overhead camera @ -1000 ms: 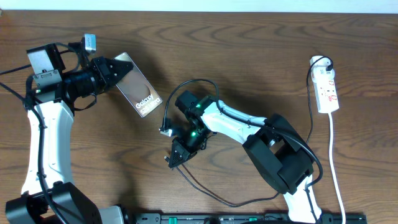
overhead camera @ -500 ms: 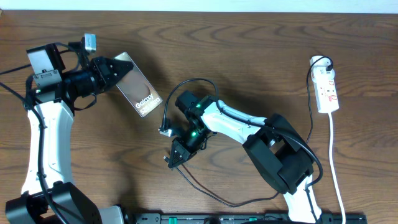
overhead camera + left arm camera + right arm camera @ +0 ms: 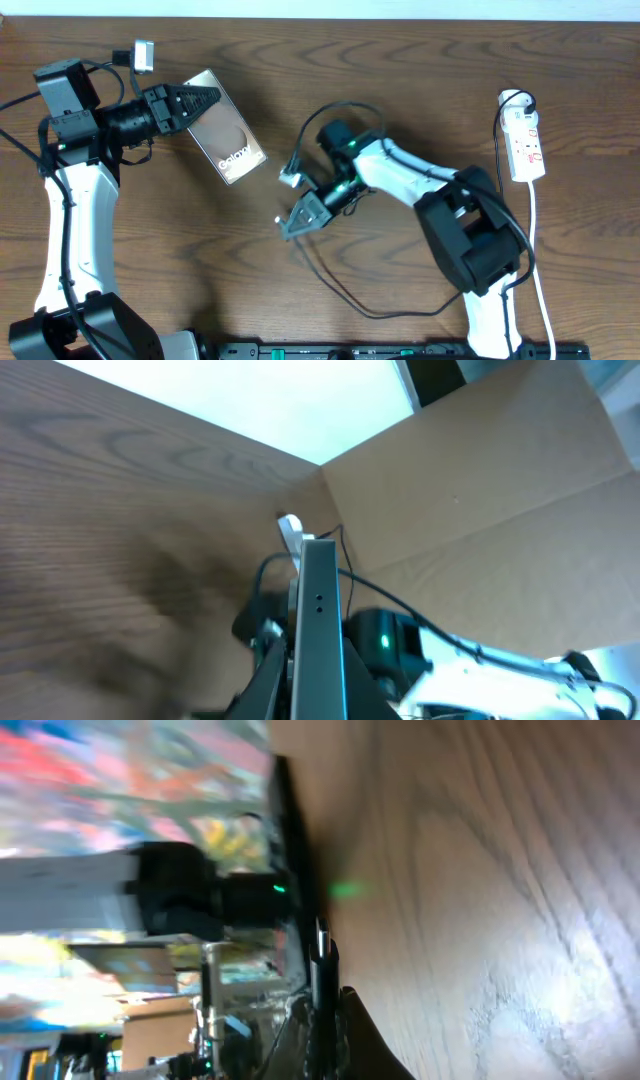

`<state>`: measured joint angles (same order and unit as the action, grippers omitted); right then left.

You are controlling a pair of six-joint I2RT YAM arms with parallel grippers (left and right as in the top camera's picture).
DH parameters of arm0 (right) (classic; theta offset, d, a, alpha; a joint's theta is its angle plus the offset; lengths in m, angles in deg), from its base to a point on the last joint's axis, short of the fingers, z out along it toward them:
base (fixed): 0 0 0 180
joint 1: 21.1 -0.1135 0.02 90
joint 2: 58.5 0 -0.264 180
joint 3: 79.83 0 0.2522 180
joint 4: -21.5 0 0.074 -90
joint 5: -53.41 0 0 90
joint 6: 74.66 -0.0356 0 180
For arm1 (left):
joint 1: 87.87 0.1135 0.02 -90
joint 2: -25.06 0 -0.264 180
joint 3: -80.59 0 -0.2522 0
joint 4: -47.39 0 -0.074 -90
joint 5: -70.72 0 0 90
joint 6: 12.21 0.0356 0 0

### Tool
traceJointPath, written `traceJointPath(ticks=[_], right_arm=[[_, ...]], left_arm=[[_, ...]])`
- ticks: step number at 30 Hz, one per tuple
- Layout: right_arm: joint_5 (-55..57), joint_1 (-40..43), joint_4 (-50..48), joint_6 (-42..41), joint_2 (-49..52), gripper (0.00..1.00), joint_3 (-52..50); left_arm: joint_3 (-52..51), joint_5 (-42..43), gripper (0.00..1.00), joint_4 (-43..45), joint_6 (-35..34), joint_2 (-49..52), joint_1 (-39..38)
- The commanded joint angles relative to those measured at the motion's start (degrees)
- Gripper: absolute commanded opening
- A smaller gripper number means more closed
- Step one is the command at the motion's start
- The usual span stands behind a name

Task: Plug charger to phone and switch on socket
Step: 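Carry the cable plug with the right gripper to the phone's bottom port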

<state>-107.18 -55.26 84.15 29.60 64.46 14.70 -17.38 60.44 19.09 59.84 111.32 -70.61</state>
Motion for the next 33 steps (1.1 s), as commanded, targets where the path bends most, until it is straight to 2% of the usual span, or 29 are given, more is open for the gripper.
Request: traceJointPath(ticks=[1, 6, 16, 22, 27, 33], right_arm=[[-13.2, 3.2, 0.5, 14.9, 0.0, 0.01, -0.3], [-18.9, 4.6, 0.2, 23.6, 0.0, 0.01, -0.3], [-18.9, 4.4, -4.0, 23.5, -0.1, 0.01, -0.2], [-18.9, 4.4, -7.5, 23.4, -0.1, 0.01, -0.2], [-18.9, 4.4, -15.0, 16.9, -0.1, 0.01, -0.1], [-18.9, 3.7, -28.1, 4.0, -0.1, 0.01, -0.1]], left_arm=[[0.3, 5.0, 0.07, 1.1, 0.4, -0.5, 0.2], [0.3, 8.2, 0.07, 4.7, 0.3, -0.5, 0.2], [0.3, 8.2, 0.07, 7.5, 0.7, -0.5, 0.2], [0.3, 8.3, 0.08, 7.4, 3.8, -0.5, 0.1], [0.3, 8.1, 0.07, 7.4, 5.0, 0.2, -1.1], [0.3, 8.1, 0.07, 7.4, 5.2, 4.0, -2.8]])
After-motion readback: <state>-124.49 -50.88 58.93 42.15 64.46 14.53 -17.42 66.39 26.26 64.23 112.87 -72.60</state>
